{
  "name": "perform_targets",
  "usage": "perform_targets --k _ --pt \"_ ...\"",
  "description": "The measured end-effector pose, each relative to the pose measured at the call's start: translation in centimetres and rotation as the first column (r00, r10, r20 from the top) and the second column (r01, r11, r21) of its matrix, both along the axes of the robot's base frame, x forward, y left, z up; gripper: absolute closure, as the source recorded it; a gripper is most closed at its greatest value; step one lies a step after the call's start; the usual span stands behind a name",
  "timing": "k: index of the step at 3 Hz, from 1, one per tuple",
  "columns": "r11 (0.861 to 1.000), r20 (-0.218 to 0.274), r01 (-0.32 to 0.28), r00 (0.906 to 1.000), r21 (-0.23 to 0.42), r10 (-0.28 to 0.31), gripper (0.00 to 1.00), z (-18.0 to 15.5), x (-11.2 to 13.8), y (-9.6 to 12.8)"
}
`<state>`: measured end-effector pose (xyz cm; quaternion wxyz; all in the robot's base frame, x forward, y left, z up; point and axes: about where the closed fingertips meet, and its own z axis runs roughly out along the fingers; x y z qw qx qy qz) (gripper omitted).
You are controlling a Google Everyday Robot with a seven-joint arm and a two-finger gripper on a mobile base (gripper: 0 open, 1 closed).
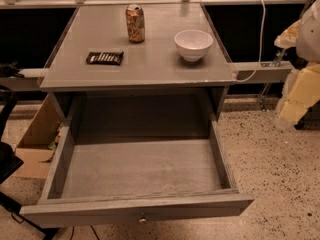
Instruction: Place orange can into top drawer
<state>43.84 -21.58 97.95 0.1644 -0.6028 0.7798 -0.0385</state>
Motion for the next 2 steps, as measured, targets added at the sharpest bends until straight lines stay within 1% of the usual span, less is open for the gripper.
perform_targets --k 1,2 --pt "1.000 0.000 0.000 1.0000 0.000 0.000 0.00 0.0 0.0 0.0" --pt "0.998 0.024 -0.009 0.9997 0.063 0.007 0.00 -0.3 1.4 0.6"
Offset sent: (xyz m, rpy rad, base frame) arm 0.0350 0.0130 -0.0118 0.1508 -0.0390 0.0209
